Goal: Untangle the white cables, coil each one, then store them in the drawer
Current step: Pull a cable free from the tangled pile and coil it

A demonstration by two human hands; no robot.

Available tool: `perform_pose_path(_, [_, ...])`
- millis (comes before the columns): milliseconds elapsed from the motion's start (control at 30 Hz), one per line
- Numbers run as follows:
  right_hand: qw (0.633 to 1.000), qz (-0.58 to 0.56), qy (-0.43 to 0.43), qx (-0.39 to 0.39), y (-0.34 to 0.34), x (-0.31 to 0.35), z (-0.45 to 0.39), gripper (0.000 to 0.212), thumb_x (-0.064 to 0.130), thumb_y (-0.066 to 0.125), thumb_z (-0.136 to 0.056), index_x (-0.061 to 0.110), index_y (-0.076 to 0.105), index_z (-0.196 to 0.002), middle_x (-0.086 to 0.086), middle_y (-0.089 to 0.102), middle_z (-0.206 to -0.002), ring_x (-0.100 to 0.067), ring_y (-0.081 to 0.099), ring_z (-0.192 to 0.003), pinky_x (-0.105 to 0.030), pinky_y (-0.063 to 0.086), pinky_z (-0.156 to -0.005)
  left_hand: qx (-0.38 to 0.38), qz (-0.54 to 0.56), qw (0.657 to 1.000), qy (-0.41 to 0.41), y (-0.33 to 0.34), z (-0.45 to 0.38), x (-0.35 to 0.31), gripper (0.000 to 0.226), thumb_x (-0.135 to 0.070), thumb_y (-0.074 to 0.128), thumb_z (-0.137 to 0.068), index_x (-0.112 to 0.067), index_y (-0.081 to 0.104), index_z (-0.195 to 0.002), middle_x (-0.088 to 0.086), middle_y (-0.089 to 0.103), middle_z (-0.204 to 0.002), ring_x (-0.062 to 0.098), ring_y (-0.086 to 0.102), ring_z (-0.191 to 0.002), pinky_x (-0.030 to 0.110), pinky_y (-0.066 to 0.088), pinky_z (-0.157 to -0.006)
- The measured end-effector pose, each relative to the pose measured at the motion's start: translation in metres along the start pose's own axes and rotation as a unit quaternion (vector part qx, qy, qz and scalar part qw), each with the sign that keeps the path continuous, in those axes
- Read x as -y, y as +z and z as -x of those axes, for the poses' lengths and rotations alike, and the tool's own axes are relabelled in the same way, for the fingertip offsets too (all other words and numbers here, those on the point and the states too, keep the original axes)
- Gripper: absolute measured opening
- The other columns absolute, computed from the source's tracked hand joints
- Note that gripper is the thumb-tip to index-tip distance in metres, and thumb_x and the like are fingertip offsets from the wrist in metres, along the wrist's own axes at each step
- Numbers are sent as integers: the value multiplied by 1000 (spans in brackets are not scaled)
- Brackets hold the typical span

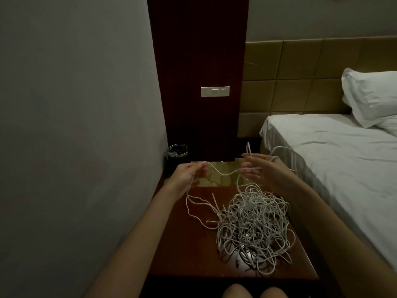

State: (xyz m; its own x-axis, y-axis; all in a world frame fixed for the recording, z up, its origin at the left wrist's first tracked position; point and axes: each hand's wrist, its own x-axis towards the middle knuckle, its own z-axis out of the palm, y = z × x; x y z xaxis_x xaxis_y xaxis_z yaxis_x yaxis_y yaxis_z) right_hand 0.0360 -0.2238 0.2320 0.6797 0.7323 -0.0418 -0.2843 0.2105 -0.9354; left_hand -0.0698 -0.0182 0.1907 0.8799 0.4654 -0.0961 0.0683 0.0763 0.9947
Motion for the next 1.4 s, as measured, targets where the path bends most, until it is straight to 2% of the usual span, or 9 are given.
perform_pose_path(200, [991,-133,-8,1,20,4,1,29,5,49,-96,-6,54,-123,-20,62,-107,-19,73,-81,-21,58,-66,-4,-171,985,-7,23,2,20,49,-31,46,-102,-10,37,-145,1,46,-138,20,41,-133,35,33,-105])
perform_pose_path(333, [988,-153,-9,-8,31,10,-2,27,5,48,-97,-5,54,-122,-18,62,-104,-17,72,-77,-19,57,-61,54,-88,995,10,37,9,28,27,-22,33,-104,-16,57,-115,1,59,-113,23,51,-122,32,38,-98])
perform_pose_path(467, [985,-169,-3,-22,38,14,-4,16,6,52,-95,-4,61,-104,-20,64,-103,-17,73,-73,-19,56,-58,141,-40,985,-92,39,17,41,44,-45,26,-103,-22,58,-123,-3,72,-105,18,65,-100,34,47,-86])
perform_pose_path(667, [981,-194,3,-23,37,14,0,20,11,51,-96,-1,59,-109,-16,61,-102,-14,71,-63,-19,56,-58,18,-13,995,-96,36,13,45,35,-25,42,-102,-10,53,-131,7,65,-115,16,63,-93,37,47,-87])
perform_pose_path(800, [980,-198,4,-19,41,17,3,32,12,60,-85,4,56,-115,-6,54,-80,-7,57,-47,-15,50,-47,172,-66,966,-181,35,20,44,31,-36,51,-96,-20,50,-123,3,69,-113,27,68,-104,52,37,-108])
perform_pose_path(933, [982,-184,-22,18,44,18,3,19,18,53,-88,7,58,-102,0,47,-55,-6,44,-43,-14,40,-42,297,-28,929,-217,53,24,51,38,-34,59,-93,-22,48,-128,7,69,-119,27,65,-112,43,48,-97])
perform_pose_path(1100, [990,-130,-30,41,32,18,9,22,20,40,-100,8,58,-99,3,39,-47,-6,34,-39,-16,34,-39,216,78,960,-157,59,19,53,31,-12,56,-95,-2,61,-124,6,69,-104,12,66,-83,28,54,-78])
perform_pose_path(1233, [1000,-8,-7,-11,7,12,8,20,21,45,-97,8,60,-100,3,37,-49,-7,35,-41,-19,27,-44,90,88,984,-127,46,12,44,26,-26,51,-96,-11,71,-105,2,70,-93,6,58,-62,23,42,-64])
perform_pose_path(1400, [984,136,86,-78,-27,-8,7,20,20,51,-98,2,59,-98,-4,56,-69,-8,50,-38,-18,38,-38,47,44,996,-55,28,10,25,29,-34,52,-96,-13,72,-98,1,75,-95,10,59,-68,24,44,-63])
